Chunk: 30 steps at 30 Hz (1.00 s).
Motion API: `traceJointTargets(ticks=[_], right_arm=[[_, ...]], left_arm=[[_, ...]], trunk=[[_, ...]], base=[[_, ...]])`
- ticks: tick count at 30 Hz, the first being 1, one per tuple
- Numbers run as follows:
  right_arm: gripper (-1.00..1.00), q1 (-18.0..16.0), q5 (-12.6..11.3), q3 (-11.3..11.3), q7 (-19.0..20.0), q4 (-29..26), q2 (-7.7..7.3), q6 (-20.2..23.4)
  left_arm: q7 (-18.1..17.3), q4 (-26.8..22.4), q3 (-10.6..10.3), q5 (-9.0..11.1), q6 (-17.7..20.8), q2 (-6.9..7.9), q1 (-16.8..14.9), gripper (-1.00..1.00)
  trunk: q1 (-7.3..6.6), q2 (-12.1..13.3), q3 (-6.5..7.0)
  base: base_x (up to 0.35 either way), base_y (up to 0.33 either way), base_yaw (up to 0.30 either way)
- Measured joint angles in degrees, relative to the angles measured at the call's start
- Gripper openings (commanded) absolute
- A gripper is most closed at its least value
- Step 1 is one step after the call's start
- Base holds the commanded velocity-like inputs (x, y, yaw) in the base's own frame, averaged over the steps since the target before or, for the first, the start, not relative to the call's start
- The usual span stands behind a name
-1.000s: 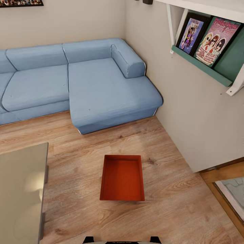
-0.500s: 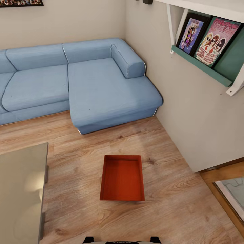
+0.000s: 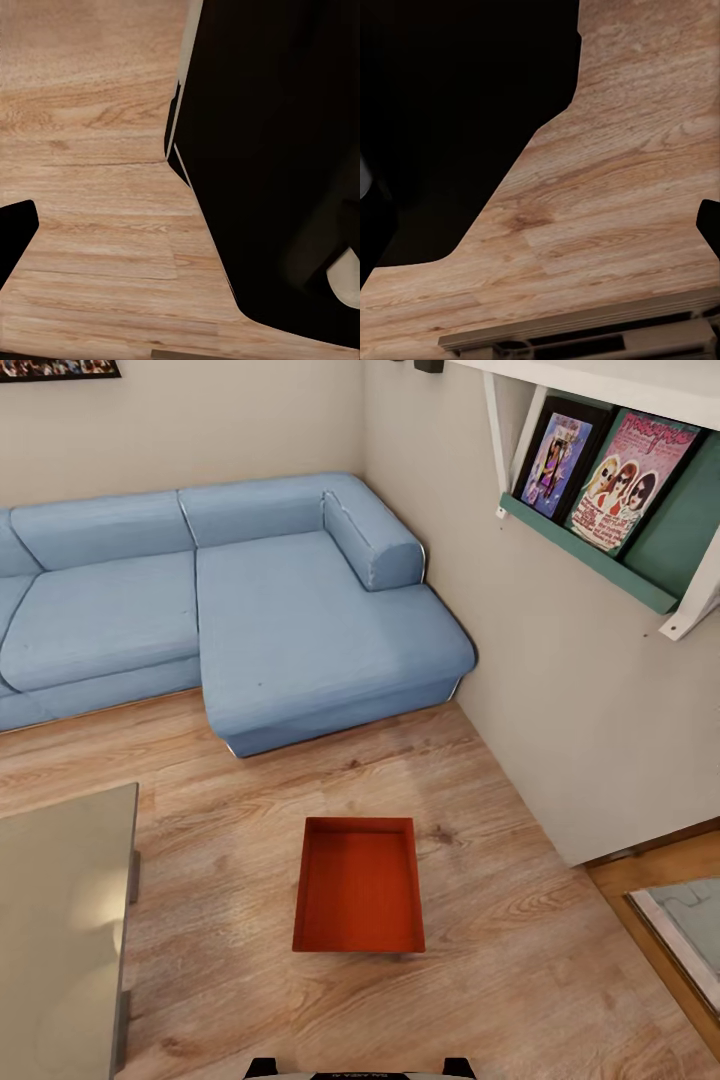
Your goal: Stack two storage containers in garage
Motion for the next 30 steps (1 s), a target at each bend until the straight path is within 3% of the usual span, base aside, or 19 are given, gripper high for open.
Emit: traceJointTargets(ticks=[30], right_arm=[[1.00,0.00,0.00,-0.01,0.11,0.00,-0.15,-0.01]], left_arm=[[0.00,0.00,-0.07,-0.07,-0.07,-0.08,0.00,1.00]], trunk=[[0.00,0.00,0.00]], base=[[0.000,0.000,0.000]])
